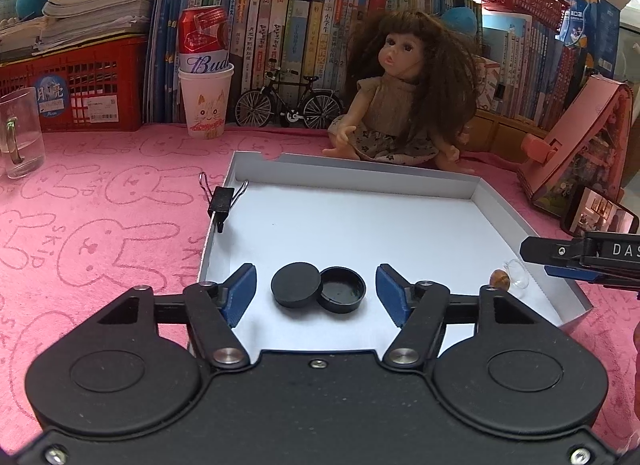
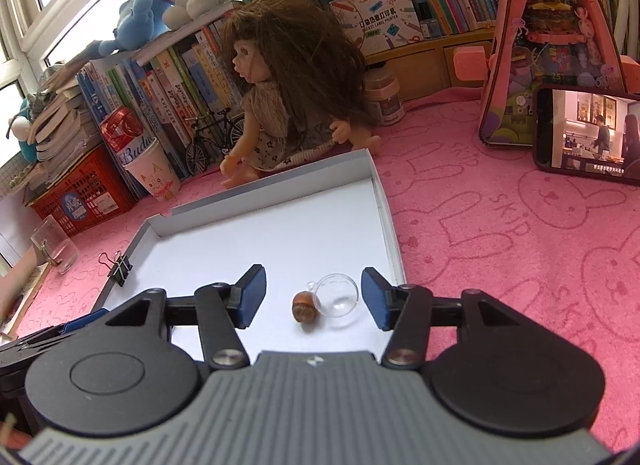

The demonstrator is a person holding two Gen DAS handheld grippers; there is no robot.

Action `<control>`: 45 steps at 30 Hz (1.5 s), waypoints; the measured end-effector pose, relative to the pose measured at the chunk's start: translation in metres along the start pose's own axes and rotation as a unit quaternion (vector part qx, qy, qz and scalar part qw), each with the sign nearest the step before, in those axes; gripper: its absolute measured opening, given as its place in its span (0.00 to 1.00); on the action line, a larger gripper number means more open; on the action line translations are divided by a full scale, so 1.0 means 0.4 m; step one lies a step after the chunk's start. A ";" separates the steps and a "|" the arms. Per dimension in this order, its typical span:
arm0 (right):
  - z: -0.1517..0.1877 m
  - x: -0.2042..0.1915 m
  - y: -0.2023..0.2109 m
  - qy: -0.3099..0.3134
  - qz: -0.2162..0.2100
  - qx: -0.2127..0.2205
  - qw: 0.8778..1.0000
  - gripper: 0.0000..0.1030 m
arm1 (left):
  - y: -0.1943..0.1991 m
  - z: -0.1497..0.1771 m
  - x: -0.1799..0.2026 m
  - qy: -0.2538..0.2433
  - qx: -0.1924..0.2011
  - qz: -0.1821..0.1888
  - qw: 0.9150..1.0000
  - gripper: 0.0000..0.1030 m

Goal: Organize rigid objects
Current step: 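Lower and release the black cap from the left tool while the right tool releases the clear lid, then withdraw both open tools away from the tray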

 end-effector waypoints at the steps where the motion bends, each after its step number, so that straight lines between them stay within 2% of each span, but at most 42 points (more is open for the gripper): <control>1: 0.002 -0.002 0.005 0.003 -0.003 0.002 1.000 0.69 | 0.009 -0.001 0.006 -0.004 0.003 0.002 1.000 0.69; 3: 0.011 -0.007 0.019 0.014 -0.006 0.009 1.000 0.72 | 0.029 -0.003 0.018 -0.013 0.012 0.005 1.000 0.74; 9: 0.039 -0.026 0.066 0.054 -0.013 0.030 0.998 0.81 | 0.094 0.003 0.050 -0.035 0.036 0.013 0.999 0.82; 27: 0.129 -0.034 0.187 0.108 -0.026 0.063 0.992 0.87 | 0.230 0.083 0.089 -0.040 0.053 0.038 0.997 0.84; 45: 0.229 -0.017 0.234 0.152 -0.024 0.071 0.986 0.91 | 0.284 0.181 0.108 -0.043 0.045 0.046 0.997 0.84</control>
Point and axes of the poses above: each gripper's, at about its wrist camera, not at the fingertips, and y roughly against the way its jaws point, x to its right, z to its underside, the point moved 7 cm from there along -y, roughly the way its jaws point, and after that the axes turned 15 degrees about -y, right-handed, at the moved point
